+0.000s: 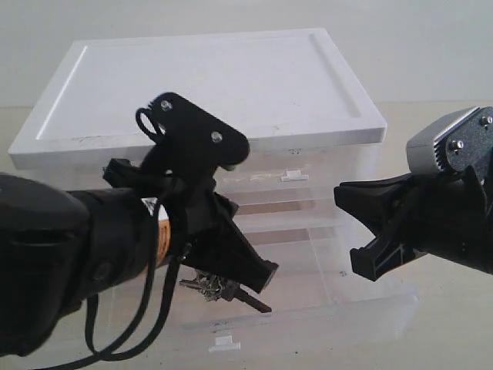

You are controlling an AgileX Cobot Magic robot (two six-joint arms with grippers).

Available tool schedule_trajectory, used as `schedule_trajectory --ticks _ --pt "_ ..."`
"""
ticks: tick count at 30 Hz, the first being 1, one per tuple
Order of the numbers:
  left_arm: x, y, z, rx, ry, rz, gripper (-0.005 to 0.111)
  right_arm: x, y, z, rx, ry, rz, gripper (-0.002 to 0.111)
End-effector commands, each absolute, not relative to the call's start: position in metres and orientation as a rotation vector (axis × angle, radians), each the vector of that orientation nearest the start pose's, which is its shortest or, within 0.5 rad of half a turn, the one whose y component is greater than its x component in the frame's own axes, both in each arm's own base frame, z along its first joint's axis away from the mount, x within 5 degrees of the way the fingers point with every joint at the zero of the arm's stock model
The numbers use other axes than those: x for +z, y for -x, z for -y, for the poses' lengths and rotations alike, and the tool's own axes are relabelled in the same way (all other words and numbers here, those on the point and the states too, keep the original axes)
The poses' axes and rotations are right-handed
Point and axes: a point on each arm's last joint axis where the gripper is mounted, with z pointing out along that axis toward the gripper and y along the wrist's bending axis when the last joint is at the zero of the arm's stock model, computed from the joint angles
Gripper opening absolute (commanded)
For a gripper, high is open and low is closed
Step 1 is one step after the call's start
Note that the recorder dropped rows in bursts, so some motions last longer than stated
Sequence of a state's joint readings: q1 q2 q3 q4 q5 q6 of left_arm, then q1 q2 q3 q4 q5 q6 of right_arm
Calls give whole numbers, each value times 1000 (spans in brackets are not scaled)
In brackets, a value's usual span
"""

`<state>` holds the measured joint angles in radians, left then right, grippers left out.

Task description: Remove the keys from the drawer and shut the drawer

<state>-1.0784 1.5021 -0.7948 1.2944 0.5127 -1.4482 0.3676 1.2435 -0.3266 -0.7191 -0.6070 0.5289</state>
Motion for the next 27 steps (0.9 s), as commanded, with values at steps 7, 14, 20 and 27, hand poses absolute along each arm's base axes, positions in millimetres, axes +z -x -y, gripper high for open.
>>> schedule_trajectory --ticks 7,14,20,27 --pt "238 -157 230 -230 -847 -2196 18 205 -186 -107 551 681 -1801 0" --pt "195 -163 245 -204 -823 -2336 68 204 -186 -106 552 676 -1811 0" --pt "180 -185 236 -185 -650 -2422 64 204 -186 -106 552 676 -1811 0" --pt "182 -184 245 -347 -651 -2405 59 205 -186 -107 556 677 -1806 0"
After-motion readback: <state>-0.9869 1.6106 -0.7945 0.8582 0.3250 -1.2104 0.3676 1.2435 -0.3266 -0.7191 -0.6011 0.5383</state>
